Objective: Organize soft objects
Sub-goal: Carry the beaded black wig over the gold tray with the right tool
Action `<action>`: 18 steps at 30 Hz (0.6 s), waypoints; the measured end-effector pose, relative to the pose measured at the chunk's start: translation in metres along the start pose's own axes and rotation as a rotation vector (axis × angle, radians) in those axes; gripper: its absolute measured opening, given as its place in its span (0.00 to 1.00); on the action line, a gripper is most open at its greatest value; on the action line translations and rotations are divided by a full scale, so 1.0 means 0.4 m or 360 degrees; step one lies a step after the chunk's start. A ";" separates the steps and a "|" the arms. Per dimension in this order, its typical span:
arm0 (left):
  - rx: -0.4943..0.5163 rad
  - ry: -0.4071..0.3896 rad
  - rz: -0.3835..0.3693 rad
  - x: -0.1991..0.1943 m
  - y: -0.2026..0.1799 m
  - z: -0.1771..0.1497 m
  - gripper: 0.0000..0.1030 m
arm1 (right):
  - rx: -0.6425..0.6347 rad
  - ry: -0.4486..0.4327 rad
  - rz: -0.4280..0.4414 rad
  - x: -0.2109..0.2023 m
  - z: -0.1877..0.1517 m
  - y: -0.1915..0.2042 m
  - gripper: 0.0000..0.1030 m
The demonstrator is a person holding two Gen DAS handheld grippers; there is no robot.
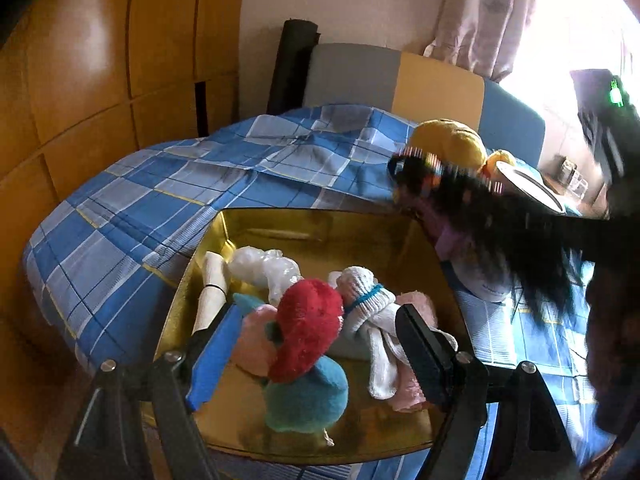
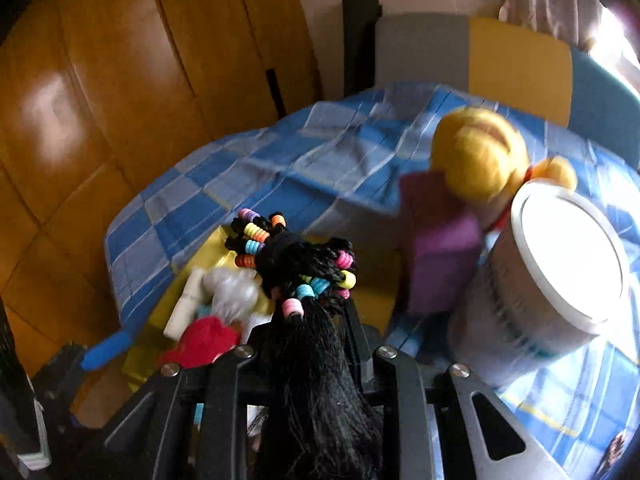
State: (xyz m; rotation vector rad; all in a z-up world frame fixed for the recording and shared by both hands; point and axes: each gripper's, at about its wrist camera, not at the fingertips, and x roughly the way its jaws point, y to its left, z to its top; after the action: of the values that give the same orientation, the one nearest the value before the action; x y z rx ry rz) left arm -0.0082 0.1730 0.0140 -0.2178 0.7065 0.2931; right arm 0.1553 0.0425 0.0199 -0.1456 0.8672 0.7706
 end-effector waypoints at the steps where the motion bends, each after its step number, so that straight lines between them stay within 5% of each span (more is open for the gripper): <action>1: -0.0010 0.0001 0.0004 -0.001 0.005 0.000 0.78 | 0.0004 0.0018 0.0016 0.008 -0.013 0.007 0.23; 18: -0.0105 -0.0009 0.0117 -0.009 0.096 -0.009 0.79 | 0.0173 0.0204 -0.0087 0.164 -0.053 0.013 0.25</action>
State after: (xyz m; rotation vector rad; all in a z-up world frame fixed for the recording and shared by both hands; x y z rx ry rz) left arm -0.0258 0.2072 0.0101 -0.2541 0.7006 0.3875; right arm 0.1647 0.0736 -0.0412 -0.1226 1.0210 0.6669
